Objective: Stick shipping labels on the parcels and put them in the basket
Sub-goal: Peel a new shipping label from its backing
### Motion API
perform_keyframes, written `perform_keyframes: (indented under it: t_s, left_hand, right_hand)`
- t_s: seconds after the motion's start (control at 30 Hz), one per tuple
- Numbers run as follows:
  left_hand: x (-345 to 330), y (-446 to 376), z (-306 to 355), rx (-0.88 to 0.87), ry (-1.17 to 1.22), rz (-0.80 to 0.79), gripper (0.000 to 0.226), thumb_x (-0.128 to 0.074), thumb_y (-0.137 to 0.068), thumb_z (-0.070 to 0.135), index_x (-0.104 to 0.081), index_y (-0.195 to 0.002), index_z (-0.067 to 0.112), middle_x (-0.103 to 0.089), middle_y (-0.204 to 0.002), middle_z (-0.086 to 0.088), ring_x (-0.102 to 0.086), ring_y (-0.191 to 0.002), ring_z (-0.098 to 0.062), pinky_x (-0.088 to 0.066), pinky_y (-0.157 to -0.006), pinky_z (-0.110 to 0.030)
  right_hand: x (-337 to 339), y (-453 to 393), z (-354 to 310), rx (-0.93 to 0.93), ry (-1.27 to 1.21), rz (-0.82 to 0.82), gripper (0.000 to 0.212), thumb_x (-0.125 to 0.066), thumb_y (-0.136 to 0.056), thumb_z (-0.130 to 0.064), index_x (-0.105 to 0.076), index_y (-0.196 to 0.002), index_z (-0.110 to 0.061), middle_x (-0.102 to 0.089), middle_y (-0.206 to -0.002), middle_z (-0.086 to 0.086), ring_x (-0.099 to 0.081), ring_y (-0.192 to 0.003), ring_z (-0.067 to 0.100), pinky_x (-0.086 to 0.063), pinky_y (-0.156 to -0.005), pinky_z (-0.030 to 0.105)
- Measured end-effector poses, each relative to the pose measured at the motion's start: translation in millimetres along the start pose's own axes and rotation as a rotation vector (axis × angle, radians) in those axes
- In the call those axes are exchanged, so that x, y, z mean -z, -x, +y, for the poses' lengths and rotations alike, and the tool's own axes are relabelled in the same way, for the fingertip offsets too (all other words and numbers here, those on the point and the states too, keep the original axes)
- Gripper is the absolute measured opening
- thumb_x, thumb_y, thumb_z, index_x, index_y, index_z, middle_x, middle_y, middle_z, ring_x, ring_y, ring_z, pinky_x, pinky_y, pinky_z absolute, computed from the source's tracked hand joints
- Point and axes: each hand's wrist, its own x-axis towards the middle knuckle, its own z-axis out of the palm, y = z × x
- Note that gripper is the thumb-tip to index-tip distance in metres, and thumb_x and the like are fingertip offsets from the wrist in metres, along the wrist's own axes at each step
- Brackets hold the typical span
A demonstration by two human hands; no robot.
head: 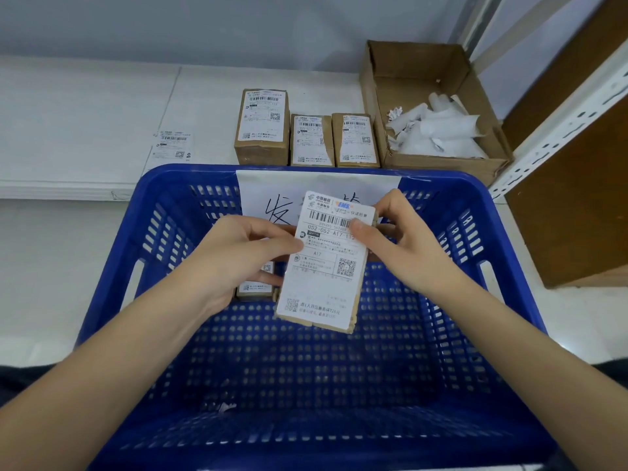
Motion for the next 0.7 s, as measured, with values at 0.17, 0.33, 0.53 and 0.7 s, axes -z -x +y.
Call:
perform_keyframes:
  t_s: [0.17, 0.33, 0.53, 0.7]
  left_hand:
    - [-1.2, 0.9, -2.8, -0.004, -0.026, -0.002, 0.006, -0.070, -0.083, 0.004, -0.072, -0.081, -0.001, -0.075, -0.086, -0.001, -0.071, -0.079, -0.012, -0.058, -0.056, -0.027]
    - [-8.7, 4.5, -10.5, -0.006, -0.019, 0.014, 0.008, -0.070, -0.082, 0.002, -0.073, -0.075, 0.002, -0.075, -0.092, 0.006, -0.071, -0.083, -0.014, -0.059, -0.061, -0.027]
    - [-3.5, 1.4, -1.4, 0.012, 0.106, 0.109, 0.008, -0.067, -0.086, 0.005, -0.072, -0.086, -0.001, -0.075, -0.088, -0.002, -0.071, -0.080, -0.012, -0.055, -0.053, -0.023]
    - [-1.9, -3.2, 3.2, -0.022, 0.168, 0.156, 0.007, -0.068, -0.085, 0.007, -0.071, -0.082, 0.001, -0.075, -0.083, -0.001, -0.071, -0.078, -0.010, -0.054, -0.051, -0.022]
  right_hand:
    - [-3.3, 1.8, -3.3, -0.034, 0.022, 0.032, 0.027, -0.049, -0.097, -0.024, -0.039, -0.083, -0.003, -0.064, -0.067, -0.019, -0.058, -0.065, -0.005, -0.047, -0.056, 0.019]
    - [-2.7, -0.8, 0.9, -0.074, 0.012, 0.184, 0.040, -0.037, -0.102, -0.031, -0.045, -0.081, 0.003, -0.057, -0.076, 0.017, -0.057, -0.072, 0.028, -0.051, -0.069, 0.042]
    - [-8.1, -1.2, -1.8, -0.224, -0.120, 0.109, 0.035, -0.035, -0.099, -0.045, -0.055, -0.106, -0.018, -0.060, -0.112, -0.006, -0.057, -0.111, 0.010, -0.045, -0.101, 0.041]
    - [-3.2, 0.4, 0.7, -0.294, -0.109, -0.071, 0.056, -0.064, -0.080, -0.047, -0.043, -0.130, -0.029, -0.060, -0.124, -0.004, -0.063, -0.105, 0.010, -0.054, -0.089, 0.036]
